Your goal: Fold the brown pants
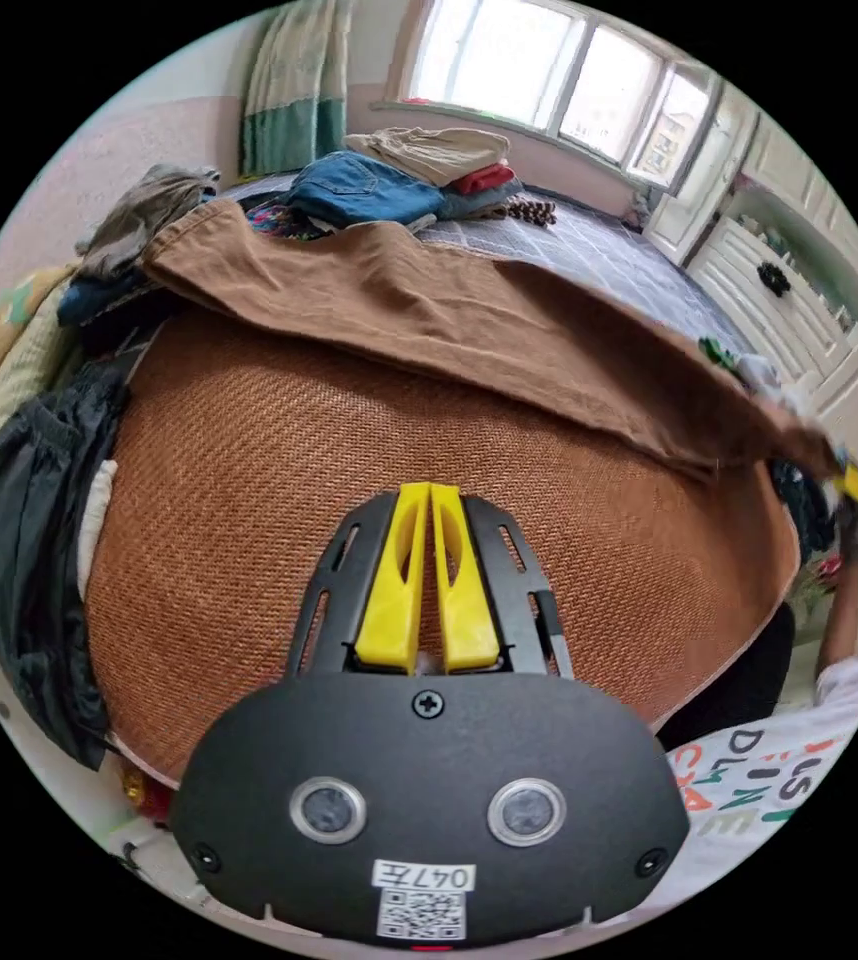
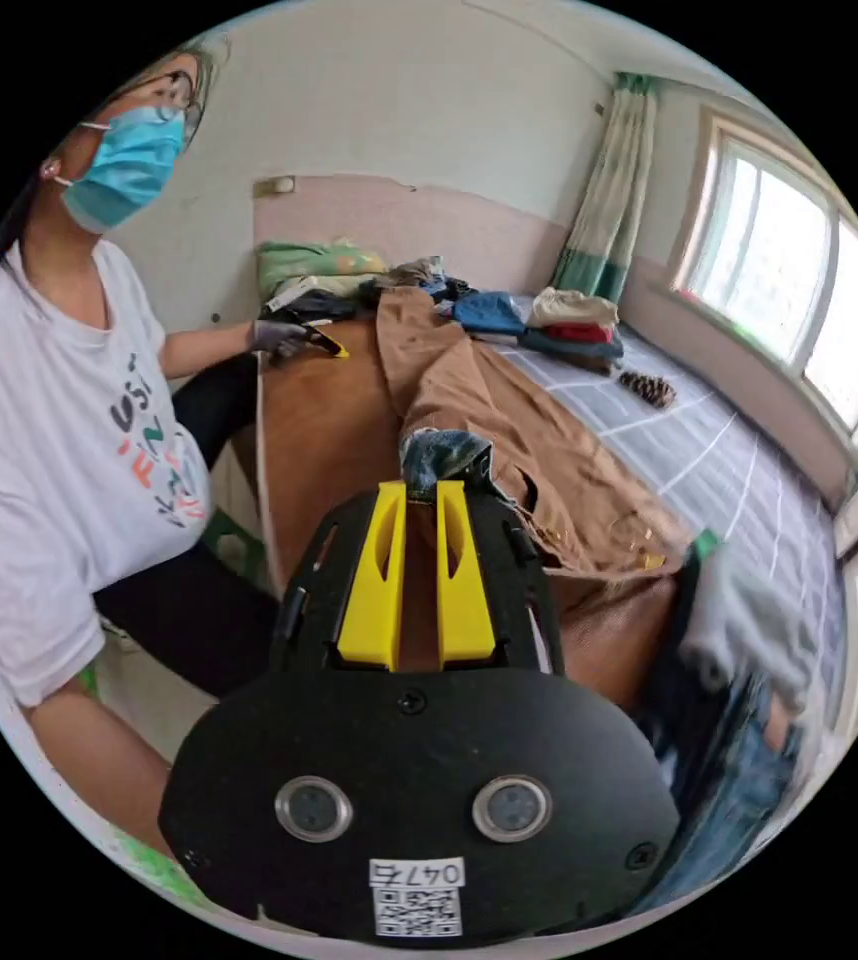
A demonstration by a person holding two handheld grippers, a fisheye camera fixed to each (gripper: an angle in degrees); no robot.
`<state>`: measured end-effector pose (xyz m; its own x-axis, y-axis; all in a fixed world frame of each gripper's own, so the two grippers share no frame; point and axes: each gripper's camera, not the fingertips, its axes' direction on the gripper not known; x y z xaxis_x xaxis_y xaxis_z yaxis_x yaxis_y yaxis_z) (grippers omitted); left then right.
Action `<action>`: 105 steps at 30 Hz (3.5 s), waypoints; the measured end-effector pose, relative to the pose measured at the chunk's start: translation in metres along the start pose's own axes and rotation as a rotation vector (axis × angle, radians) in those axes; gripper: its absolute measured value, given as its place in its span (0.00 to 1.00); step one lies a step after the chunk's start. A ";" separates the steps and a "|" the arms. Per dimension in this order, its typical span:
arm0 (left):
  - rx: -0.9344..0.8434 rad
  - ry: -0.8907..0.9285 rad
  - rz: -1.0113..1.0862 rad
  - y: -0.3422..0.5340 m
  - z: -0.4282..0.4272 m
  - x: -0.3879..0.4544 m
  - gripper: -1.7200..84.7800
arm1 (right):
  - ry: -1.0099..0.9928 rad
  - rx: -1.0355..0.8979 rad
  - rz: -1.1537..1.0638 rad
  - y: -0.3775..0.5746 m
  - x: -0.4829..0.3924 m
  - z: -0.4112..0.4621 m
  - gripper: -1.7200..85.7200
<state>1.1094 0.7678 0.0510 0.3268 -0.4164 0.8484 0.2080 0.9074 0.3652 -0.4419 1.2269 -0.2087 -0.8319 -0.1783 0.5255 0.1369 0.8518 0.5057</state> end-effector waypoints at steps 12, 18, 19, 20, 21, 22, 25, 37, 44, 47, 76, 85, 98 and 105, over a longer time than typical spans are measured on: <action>0.354 0.181 -0.249 0.026 -0.120 -0.144 0.17 | -0.018 -0.019 0.459 0.202 0.014 -0.014 0.04; 0.295 -0.116 -0.361 -0.006 -0.116 -0.207 0.16 | -0.002 -0.042 0.471 0.218 0.017 -0.028 0.04; 0.317 -0.086 -0.384 -0.005 -0.116 -0.220 0.15 | 0.005 -0.043 0.473 0.219 0.018 -0.032 0.04; 0.319 -0.035 -0.389 -0.011 -0.113 -0.232 0.14 | 0.006 -0.043 0.476 0.219 0.020 -0.035 0.04; 0.313 -0.016 -0.391 -0.015 -0.110 -0.238 0.13 | 0.006 -0.047 0.482 0.218 0.023 -0.039 0.04; 0.303 0.011 -0.395 -0.024 -0.106 -0.248 0.11 | 0.008 -0.050 0.485 0.216 0.027 -0.043 0.04; 0.240 0.062 -0.373 -0.050 -0.107 -0.267 0.02 | 0.028 -0.051 0.468 0.205 0.034 -0.063 0.04; -0.116 0.109 -0.307 0.146 -0.160 -0.318 0.01 | -0.008 -0.059 0.701 0.296 0.064 -0.099 0.04; -0.005 0.197 -0.384 0.162 -0.169 -0.342 0.01 | -0.002 -0.266 0.733 0.288 0.058 -0.076 0.04; 0.031 0.160 -0.342 0.148 -0.183 -0.330 0.01 | 0.004 -0.320 0.731 0.278 0.053 -0.073 0.04; -0.006 -0.170 0.078 0.048 -0.263 -0.069 0.01 | 0.415 -0.351 0.708 0.080 0.038 -0.017 0.02; -0.093 -0.221 0.122 0.020 -0.226 -0.014 0.01 | 0.276 -0.279 0.935 0.152 0.050 0.000 0.01; -0.105 -0.132 0.059 0.000 -0.242 -0.017 0.01 | 0.512 -0.394 0.904 0.091 0.091 0.000 0.01; -0.127 -0.170 0.089 -0.008 -0.241 -0.010 0.01 | 0.386 -0.196 0.936 0.083 0.084 -0.067 0.01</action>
<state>1.3264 0.7507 -0.0531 0.1911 -0.3095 0.9315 0.3031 0.9212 0.2439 -0.4643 1.2495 -0.0763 -0.1220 0.3392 0.9328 0.7550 0.6417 -0.1346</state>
